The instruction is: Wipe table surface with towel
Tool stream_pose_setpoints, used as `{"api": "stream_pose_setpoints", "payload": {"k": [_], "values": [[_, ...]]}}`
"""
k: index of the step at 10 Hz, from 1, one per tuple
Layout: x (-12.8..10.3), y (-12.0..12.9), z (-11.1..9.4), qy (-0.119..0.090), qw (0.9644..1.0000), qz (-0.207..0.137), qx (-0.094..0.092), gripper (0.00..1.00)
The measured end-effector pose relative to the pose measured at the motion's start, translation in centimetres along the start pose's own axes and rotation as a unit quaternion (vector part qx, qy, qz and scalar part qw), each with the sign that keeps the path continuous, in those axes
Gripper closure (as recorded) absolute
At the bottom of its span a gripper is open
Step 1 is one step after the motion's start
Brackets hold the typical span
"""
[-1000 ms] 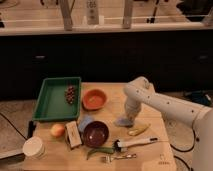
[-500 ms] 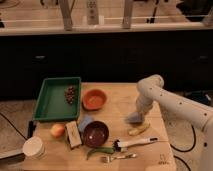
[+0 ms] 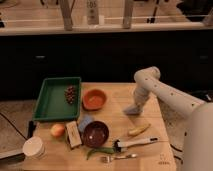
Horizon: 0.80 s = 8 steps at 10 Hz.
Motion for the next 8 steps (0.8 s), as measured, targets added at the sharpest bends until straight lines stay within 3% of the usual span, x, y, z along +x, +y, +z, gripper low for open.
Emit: {"api": "stream_pose_setpoints", "payload": {"k": [4,5,8], "values": [[-1.4,-5.5,-0.3,-0.015,0.9986,-0.044,0.025,1.0],[-1.8,-6.0,-0.5,-0.019,0.9977,-0.056,0.035,1.0],[-1.8,-5.9,-0.5,-0.02,0.9976,-0.055,0.036,1.0]]}}
